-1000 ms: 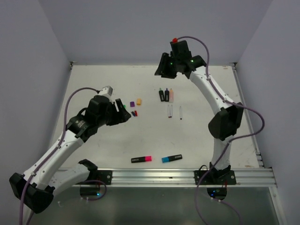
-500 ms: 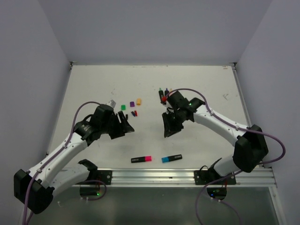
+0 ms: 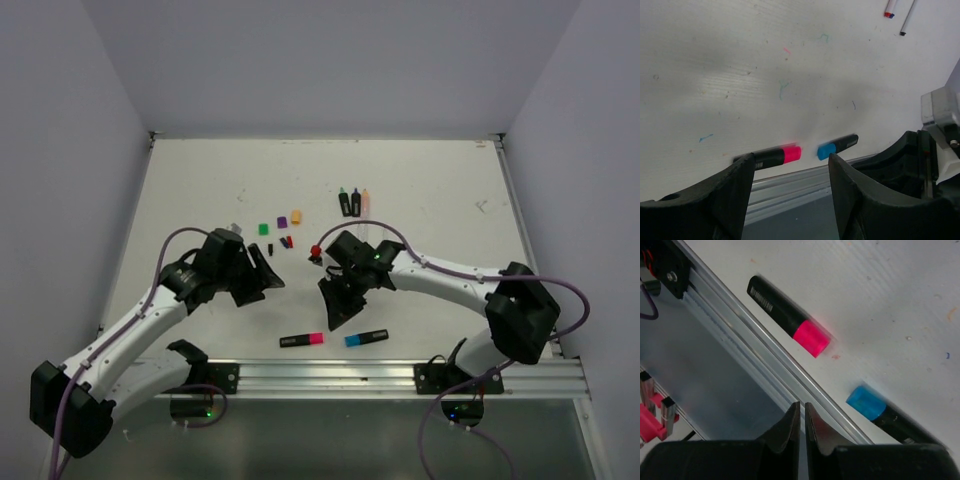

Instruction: Open the pen caps

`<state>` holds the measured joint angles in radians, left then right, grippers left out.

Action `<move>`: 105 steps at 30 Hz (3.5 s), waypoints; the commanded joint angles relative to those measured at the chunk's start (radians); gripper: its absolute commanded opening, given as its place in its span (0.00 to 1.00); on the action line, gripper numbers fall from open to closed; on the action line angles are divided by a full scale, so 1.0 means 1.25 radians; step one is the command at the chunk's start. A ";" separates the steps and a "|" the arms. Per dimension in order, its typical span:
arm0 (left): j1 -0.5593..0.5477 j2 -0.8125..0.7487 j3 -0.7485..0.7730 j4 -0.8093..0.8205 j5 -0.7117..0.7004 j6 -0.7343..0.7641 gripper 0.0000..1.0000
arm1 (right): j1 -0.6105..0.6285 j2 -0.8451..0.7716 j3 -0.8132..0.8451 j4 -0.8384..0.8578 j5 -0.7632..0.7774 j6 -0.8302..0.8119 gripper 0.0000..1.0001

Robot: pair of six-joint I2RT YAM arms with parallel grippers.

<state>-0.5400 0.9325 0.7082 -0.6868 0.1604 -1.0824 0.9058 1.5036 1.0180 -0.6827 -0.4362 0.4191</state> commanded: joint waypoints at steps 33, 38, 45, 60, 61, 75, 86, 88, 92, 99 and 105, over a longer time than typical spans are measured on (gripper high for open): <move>-0.002 -0.002 0.043 -0.078 0.014 0.006 0.65 | 0.104 0.348 0.227 0.074 0.118 -0.022 0.01; -0.002 -0.011 0.035 -0.097 0.019 0.008 0.65 | 0.050 0.351 0.304 0.020 0.151 -0.032 0.03; -0.002 -0.002 -0.014 -0.086 0.064 0.012 0.61 | -0.004 0.299 0.305 -0.016 0.137 -0.003 0.15; -0.188 0.146 -0.025 -0.084 -0.014 -0.025 0.66 | -0.115 0.183 0.293 -0.059 0.064 0.106 0.41; -0.193 0.151 -0.025 -0.086 -0.021 -0.023 0.65 | -0.152 0.169 0.280 -0.060 0.065 0.116 0.42; -0.288 0.229 -0.083 0.043 -0.066 -0.072 0.53 | -0.342 -0.033 0.148 -0.096 0.048 0.109 0.41; -0.364 0.352 -0.047 0.065 -0.125 -0.103 0.41 | -0.359 -0.085 0.128 -0.139 0.065 0.076 0.42; -0.383 0.387 -0.038 0.071 -0.125 -0.108 0.39 | -0.359 -0.090 0.127 -0.140 0.068 0.072 0.42; -0.413 0.436 -0.016 0.061 -0.168 -0.111 0.26 | -0.360 -0.095 0.123 -0.146 0.062 0.069 0.42; -0.417 0.376 -0.018 0.046 -0.220 -0.124 0.00 | -0.360 -0.094 0.123 -0.150 0.048 0.062 0.42; -0.417 0.241 0.035 0.075 -0.256 -0.018 0.00 | -0.359 -0.054 0.135 -0.100 -0.067 0.064 0.43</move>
<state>-1.0607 1.3190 0.7036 -0.6281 -0.0765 -1.1858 0.4587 1.4200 1.1702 -0.8490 -0.4080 0.5114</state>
